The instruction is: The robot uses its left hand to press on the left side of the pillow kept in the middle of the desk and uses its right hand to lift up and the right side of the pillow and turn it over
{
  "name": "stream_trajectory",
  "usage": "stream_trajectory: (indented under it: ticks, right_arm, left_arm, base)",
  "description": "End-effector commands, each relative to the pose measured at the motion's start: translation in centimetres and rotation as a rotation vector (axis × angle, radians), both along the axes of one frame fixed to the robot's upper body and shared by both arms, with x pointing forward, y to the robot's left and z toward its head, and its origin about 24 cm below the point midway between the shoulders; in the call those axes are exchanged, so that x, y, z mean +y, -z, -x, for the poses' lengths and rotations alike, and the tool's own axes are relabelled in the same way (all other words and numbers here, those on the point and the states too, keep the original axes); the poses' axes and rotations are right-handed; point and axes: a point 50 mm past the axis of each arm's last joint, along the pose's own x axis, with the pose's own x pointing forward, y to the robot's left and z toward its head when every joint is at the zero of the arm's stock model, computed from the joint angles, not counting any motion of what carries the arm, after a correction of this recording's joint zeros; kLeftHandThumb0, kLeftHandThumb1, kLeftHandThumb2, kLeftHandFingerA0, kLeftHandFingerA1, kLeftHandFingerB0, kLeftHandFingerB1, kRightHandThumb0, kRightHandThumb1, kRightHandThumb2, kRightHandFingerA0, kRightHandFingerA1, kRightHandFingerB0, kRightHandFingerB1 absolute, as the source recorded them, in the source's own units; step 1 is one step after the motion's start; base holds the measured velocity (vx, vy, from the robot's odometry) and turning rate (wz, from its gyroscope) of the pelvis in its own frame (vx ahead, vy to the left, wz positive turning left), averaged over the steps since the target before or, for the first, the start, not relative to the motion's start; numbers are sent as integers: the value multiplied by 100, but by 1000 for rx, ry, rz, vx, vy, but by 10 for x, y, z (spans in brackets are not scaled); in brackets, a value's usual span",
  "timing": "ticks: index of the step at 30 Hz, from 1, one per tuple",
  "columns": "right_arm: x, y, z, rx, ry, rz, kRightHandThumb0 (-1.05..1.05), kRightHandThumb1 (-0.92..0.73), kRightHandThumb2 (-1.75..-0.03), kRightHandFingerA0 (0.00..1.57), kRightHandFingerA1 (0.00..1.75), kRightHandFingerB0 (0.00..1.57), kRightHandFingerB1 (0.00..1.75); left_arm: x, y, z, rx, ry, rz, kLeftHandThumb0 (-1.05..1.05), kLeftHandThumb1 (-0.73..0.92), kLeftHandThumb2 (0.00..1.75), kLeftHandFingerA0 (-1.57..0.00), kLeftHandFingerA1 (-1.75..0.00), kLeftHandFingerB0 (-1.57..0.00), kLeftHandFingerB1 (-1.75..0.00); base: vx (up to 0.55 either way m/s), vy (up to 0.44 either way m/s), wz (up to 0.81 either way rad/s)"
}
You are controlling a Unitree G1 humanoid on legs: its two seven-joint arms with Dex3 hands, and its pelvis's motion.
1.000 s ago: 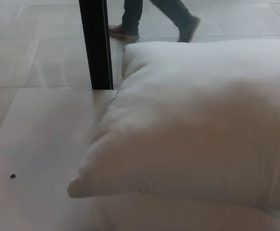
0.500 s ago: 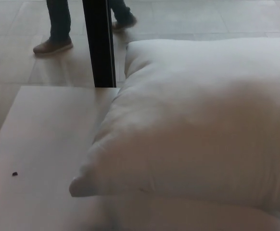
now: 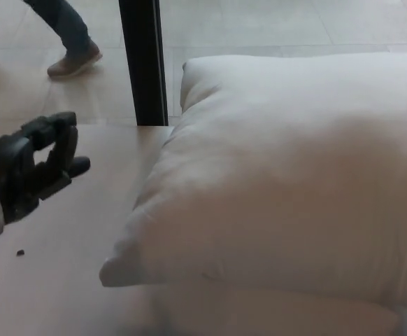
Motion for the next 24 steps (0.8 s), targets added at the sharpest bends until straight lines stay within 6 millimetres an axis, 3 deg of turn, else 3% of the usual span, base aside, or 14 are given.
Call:
stream_trajectory:
  ticks: [1, 2, 3, 4, 5, 6, 7, 10, 11, 12, 13, 14, 16, 24]
  right_arm:
    - [14, 16, -10, 128, -8, -102, -95, -71, -110, 15, 54, 7, 33]
    - [20, 17, -14, 130, -19, -106, -92, -69, -108, 16, 55, 7, 36]
    - [24, 17, -16, 133, -28, -107, -96, -89, -68, 21, 49, 12, 24]
    - [29, 19, -18, 138, -45, -109, -39, -35, -103, 7, 53, 0, 48]
    - [34, 20, -20, 145, -60, -113, -89, -67, -114, 23, 60, 0, 33]
    - [39, 22, -23, 153, -65, -116, -96, -89, -69, 15, 47, 12, 24]
    - [47, 25, -25, 158, -83, -113, -90, -68, -115, 8, 52, 2, 28]
    - [70, 33, -28, 174, -144, -97, -90, -69, -116, 19, 58, 4, 31]
    - [75, 34, -28, 183, -161, -101, -104, -79, -82, 15, 52, 8, 27]
    - [77, 35, -28, 189, -165, -102, -104, -79, -82, 15, 52, 8, 27]
    - [79, 36, -27, 191, -172, -102, -91, -68, -116, 18, 58, 0, 27]
    - [85, 36, -28, 192, -193, -96, -98, -75, -112, 14, 54, 7, 26]
    - [98, 32, -33, 194, -219, -66, -92, -71, -119, 16, 56, 0, 21]
    - [113, 16, -43, 208, -287, -16, -93, -70, -119, 3, 41, 2, 15]
  left_arm:
    - [-5, 37, 8, 243, -49, -83, -91, 75, 114, -18, -61, 0, -14]
    - [-12, 38, 6, 235, -45, -100, -92, 72, 114, -2, -40, 0, -12]
    - [-18, 39, 4, 230, -41, -106, -87, 70, 111, -2, -52, -4, -17]
    - [-22, 39, 3, 231, -48, -103, -88, 88, 67, -15, -52, -3, -22]
    - [-26, 40, 2, 236, -57, -94, -93, 69, 106, -17, -59, -5, -20]
    - [-31, 41, 0, 243, -43, -88, -93, 91, 68, -21, -54, 0, -22]
    - [-39, 42, -1, 252, -20, -69, -92, 73, 115, 0, -52, -5, -12]
    - [-61, 48, -2, 299, -4, -41, -99, 77, 117, 0, -51, -6, -8]
    - [-66, 50, -1, 294, 27, -57, -94, 76, 114, -27, -66, 0, -12]
    - [-67, 52, 0, 293, 38, -59, -94, 76, 114, -27, -66, 0, -12]
    - [-69, 54, 1, 299, 44, -58, -93, 92, 71, -19, -61, 0, -3]
    - [-74, 58, 1, 309, 57, -57, -96, 92, 73, -15, -58, 0, 0]
    - [-84, 64, 1, 333, 55, -39, -105, 81, 122, -25, -45, 0, -7]
    - [-99, 55, -5, 288, 44, -3, -101, 78, 122, -10, -47, 0, -5]
  base:
    - [0, 0, 0]
    - [0, 0, 0]
    - [0, 0, 0]
    - [0, 0, 0]
    - [0, 0, 0]
    - [0, 0, 0]
    - [0, 0, 0]
    - [0, 0, 0]
    - [0, 0, 0]
    - [0, 0, 0]
    - [0, 0, 0]
    - [0, 0, 0]
    - [0, 0, 0]
    - [0, 0, 0]
